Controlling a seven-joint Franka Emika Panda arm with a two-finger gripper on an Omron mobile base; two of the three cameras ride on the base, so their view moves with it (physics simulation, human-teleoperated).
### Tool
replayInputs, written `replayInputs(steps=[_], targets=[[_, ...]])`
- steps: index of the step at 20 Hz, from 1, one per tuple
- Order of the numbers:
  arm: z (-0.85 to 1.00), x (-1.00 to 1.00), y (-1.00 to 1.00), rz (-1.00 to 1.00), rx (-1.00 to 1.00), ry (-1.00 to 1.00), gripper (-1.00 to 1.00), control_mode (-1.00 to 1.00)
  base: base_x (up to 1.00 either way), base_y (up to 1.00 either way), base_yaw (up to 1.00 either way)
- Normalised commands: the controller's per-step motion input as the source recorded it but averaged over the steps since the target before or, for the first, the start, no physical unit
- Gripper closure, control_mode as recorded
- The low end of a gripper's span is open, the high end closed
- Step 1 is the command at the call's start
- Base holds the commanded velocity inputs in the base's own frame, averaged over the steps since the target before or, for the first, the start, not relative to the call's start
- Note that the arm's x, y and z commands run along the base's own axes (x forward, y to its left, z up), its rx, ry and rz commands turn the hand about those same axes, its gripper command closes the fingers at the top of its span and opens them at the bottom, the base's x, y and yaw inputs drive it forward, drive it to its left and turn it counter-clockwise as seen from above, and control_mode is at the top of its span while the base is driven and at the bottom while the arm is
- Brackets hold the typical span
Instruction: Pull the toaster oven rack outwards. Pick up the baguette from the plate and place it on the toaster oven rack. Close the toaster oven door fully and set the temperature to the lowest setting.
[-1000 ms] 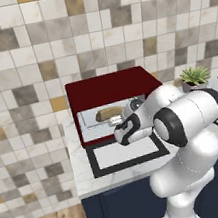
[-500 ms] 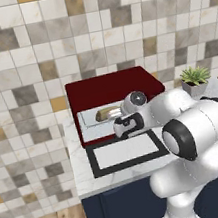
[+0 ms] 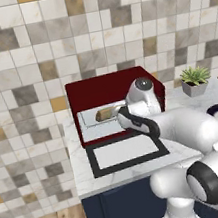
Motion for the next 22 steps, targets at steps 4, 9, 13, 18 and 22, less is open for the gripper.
replayInputs(steps=[4,9,13,18,22], targets=[[0.39,-0.57,0.04,-0.09,0.00,0.20,-1.00,-1.00,0.00,0.00,0.00],[0.15,-0.60,0.07,-0.11,0.04,0.05,-1.00,-1.00,0.00,0.00,0.00],[0.00,-0.53,0.21,-0.06,0.05,-0.03,-1.00,-1.00,0.00,0.00,0.00],[-0.11,-0.41,0.39,-0.04,0.06,-0.01,-1.00,-1.00,0.00,0.00,0.00],[-0.12,-0.30,0.52,-0.05,0.02,-0.01,-1.00,-1.00,0.00,0.00,0.00]])
